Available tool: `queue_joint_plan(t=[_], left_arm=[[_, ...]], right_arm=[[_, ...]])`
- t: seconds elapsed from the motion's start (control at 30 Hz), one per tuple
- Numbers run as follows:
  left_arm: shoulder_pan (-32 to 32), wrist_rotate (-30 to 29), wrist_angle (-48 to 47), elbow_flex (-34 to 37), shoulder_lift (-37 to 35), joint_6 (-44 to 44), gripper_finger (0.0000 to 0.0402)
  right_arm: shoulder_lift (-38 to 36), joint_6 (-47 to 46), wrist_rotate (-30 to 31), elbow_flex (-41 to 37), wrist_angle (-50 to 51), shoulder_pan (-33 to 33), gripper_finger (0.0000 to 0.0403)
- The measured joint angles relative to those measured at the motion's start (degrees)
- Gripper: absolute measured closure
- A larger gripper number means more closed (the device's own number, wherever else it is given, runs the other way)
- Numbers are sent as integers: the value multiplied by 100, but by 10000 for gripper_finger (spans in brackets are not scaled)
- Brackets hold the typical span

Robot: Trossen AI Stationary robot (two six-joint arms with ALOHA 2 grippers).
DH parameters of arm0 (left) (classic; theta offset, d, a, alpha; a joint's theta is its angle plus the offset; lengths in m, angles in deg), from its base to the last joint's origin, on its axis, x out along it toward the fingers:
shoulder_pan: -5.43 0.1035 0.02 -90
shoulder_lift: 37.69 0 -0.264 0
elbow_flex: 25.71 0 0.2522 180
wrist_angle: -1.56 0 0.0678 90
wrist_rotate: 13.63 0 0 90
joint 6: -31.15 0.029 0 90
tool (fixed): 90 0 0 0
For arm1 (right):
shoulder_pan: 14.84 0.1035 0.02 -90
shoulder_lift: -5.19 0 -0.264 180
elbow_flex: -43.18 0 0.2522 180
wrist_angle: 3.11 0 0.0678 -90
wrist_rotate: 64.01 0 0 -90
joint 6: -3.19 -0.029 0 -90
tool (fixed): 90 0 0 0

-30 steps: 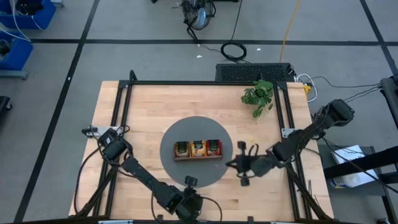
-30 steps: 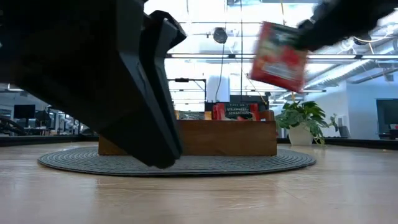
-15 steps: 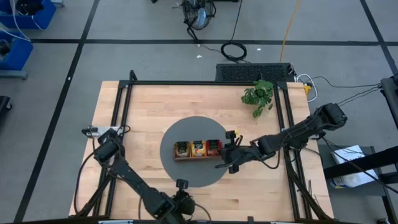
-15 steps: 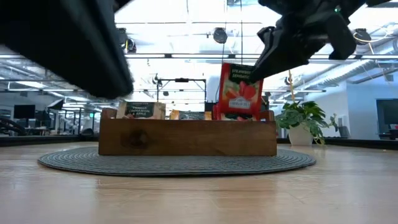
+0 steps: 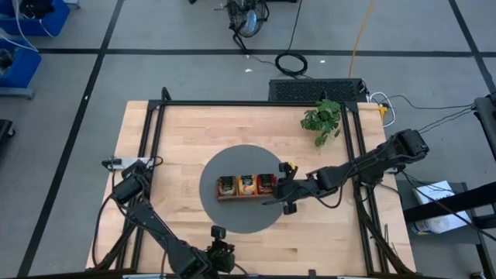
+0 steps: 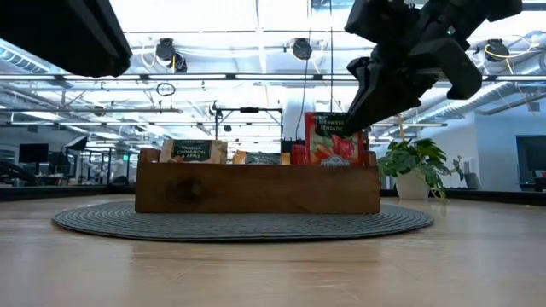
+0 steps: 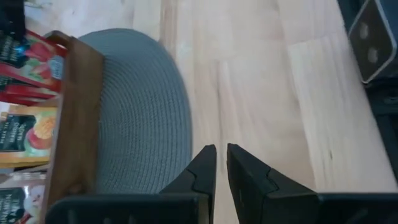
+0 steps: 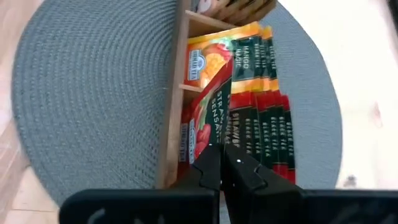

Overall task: Pick & Place Tea
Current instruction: Put the red tea bag into the right section of the wooden organizer, then return to Home Position

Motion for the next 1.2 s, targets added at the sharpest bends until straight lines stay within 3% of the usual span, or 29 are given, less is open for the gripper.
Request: queue_joint_plan(t=[0.13,0.57,0.7,1.0,1.2], left_arm=[[25,-49,-31,0,2,-4,355],[66,-49,-42,0,4,-85,355],[69,-49,-39,0,4,-81,355],[194,-46,-26,0,4,-55,355],[268,-44,-68,0,4,181,355]], right_arm=[[162,-66,-306,-4,-31,-100,403],[577,-179,-282,-2,-312,-183,398],[566,-299,-494,-11,-451,-135,365],[524,-457,-429,-11,-507,-50,248],[442,-459,-400,-11,-530,-63,213]])
